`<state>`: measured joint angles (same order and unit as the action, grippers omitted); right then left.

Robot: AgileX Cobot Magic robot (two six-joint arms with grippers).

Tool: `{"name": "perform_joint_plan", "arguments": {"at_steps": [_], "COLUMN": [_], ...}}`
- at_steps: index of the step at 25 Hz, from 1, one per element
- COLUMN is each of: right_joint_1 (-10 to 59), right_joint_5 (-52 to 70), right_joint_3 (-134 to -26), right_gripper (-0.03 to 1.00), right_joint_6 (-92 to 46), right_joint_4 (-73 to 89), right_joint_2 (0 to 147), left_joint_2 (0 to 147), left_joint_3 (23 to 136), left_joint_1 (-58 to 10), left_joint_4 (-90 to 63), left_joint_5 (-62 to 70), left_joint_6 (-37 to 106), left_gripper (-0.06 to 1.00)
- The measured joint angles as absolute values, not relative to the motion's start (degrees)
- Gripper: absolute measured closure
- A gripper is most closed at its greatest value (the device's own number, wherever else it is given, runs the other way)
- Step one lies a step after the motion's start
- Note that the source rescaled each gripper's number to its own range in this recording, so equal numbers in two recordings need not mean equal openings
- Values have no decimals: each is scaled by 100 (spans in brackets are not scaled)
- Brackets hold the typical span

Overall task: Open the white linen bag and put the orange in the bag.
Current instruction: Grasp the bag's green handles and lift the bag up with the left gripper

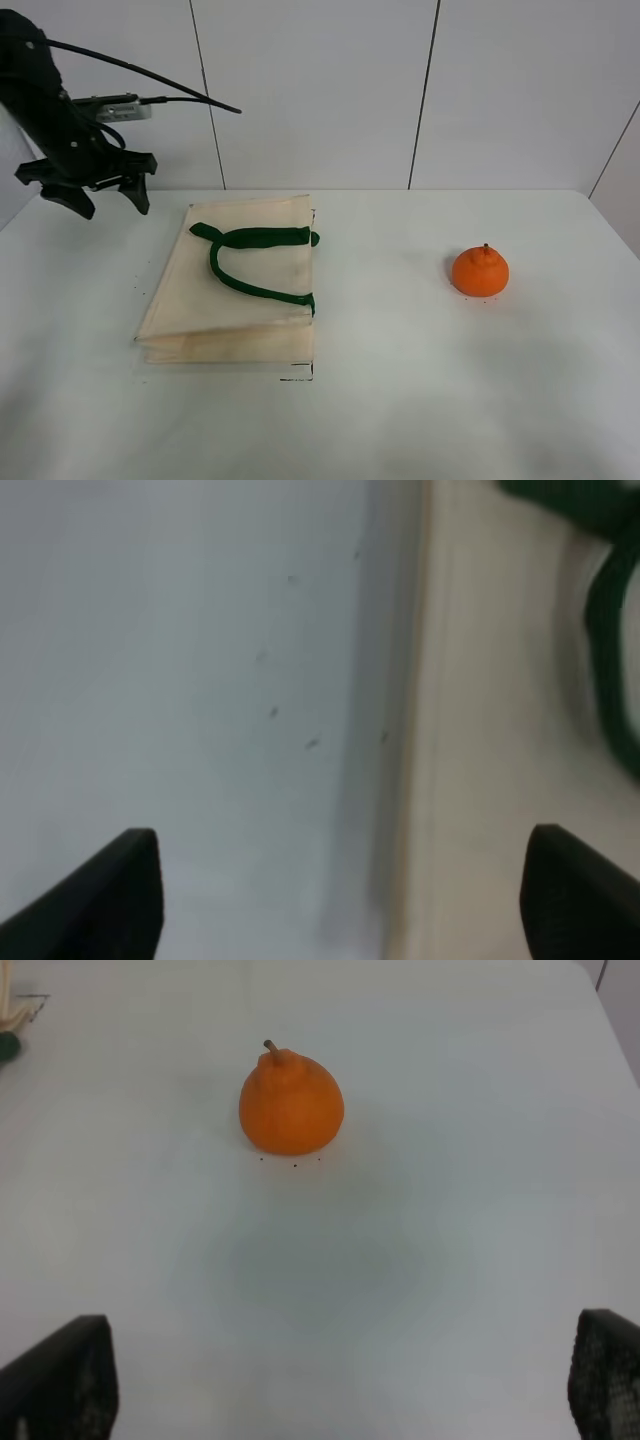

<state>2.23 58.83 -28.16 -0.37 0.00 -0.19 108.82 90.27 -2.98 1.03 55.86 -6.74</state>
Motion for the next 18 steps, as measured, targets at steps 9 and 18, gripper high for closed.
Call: {"name": "perform_joint_plan", "arguments": {"at_steps": [9, 18], "right_joint_1": [223, 223], "right_joint_5": [5883, 5883], "right_joint_3": [-2816, -2816], "right_gripper": [-3, -3], "right_joint_6": [-37, -37], "right_joint_4": [0, 0], "right_joint_2": [-19, -19], "left_joint_2": [11867, 12621], "left_joint_3": [9530, 9530], "left_joint_1": [-1373, -1646], "left_joint_4": [82, 48], "left_joint_5": [5571, 4972], "left_joint_6": [-1443, -1674], "left_gripper": [-6, -6]}}
